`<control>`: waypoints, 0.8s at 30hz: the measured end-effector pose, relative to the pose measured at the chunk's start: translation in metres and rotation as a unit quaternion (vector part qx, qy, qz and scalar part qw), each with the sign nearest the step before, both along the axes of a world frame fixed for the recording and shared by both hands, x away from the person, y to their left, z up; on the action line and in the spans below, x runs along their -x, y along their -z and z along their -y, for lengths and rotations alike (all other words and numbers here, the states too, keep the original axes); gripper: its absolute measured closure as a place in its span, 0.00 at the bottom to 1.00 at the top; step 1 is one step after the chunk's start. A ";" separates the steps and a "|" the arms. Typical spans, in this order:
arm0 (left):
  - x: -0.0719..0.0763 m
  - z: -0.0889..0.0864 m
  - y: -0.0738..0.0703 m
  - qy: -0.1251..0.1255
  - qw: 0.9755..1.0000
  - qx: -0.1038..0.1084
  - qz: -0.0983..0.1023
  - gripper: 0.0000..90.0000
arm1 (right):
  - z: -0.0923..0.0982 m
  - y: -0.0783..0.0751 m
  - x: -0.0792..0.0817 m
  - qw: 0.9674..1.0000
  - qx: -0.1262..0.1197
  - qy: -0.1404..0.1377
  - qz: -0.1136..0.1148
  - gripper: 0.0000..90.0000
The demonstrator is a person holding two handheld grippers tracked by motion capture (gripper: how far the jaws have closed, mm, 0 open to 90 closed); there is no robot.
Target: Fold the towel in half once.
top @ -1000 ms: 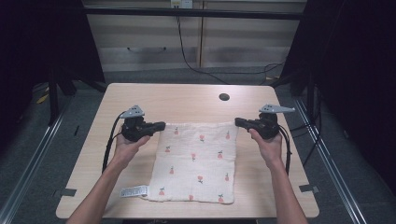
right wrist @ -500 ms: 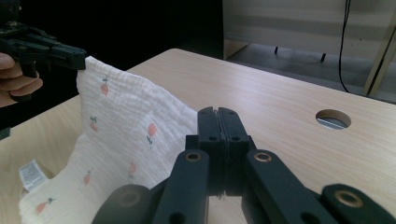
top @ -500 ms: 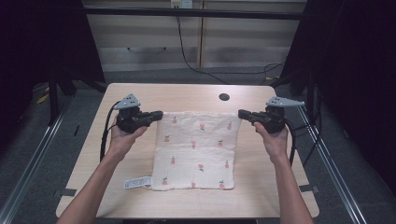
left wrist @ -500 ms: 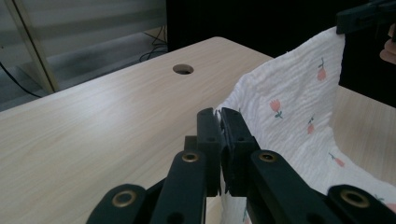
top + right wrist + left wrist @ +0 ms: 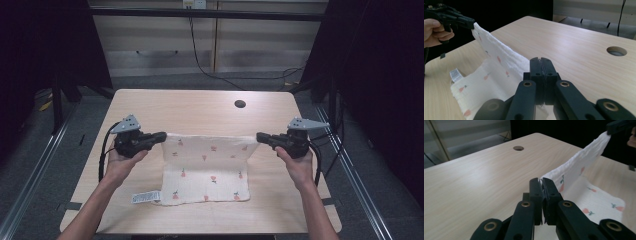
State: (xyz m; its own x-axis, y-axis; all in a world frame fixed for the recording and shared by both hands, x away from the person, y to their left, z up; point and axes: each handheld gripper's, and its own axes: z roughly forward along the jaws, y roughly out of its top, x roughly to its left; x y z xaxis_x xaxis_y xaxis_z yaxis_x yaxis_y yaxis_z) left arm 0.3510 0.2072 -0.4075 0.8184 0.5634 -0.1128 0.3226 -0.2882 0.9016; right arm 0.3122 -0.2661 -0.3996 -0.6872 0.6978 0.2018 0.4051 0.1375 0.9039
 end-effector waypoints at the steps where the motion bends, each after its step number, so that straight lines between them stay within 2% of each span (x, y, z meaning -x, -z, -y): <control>1: 0.004 -0.001 0.004 0.000 1.000 -0.005 -0.001 0.97 | 0.000 0.002 0.003 1.000 0.000 -0.002 -0.001 0.99; 4: 0.015 -0.003 0.014 0.006 1.000 -0.010 -0.010 0.97 | -0.002 0.012 0.010 1.000 0.009 -0.010 -0.015 0.99; 7: 0.026 -0.004 0.017 0.015 1.000 -0.014 -0.011 0.97 | -0.003 0.018 0.016 0.999 0.021 -0.015 -0.028 0.99; 9: 0.032 -0.003 0.017 0.020 1.000 -0.018 -0.004 0.97 | -0.003 0.020 0.023 0.999 0.023 -0.014 -0.023 0.99; 12: 0.042 -0.001 0.021 0.031 0.999 -0.025 -0.007 0.97 | -0.004 0.021 0.032 0.999 0.024 -0.015 -0.019 0.99; 15: 0.049 -0.002 0.030 0.036 0.999 -0.036 -0.016 0.97 | -0.005 0.028 0.039 0.999 0.029 -0.018 -0.030 0.99; 19: 0.056 -0.007 0.039 0.037 0.998 -0.039 -0.028 0.97 | -0.005 0.040 0.048 0.998 0.040 -0.025 -0.047 0.99; 22: 0.062 -0.008 0.045 0.040 0.998 -0.041 -0.033 0.97 | -0.007 0.045 0.054 0.998 0.038 -0.028 -0.044 0.99; 24: 0.065 -0.008 0.052 0.044 0.997 -0.055 -0.038 0.97 | -0.011 0.049 0.057 0.997 0.049 -0.032 -0.048 0.99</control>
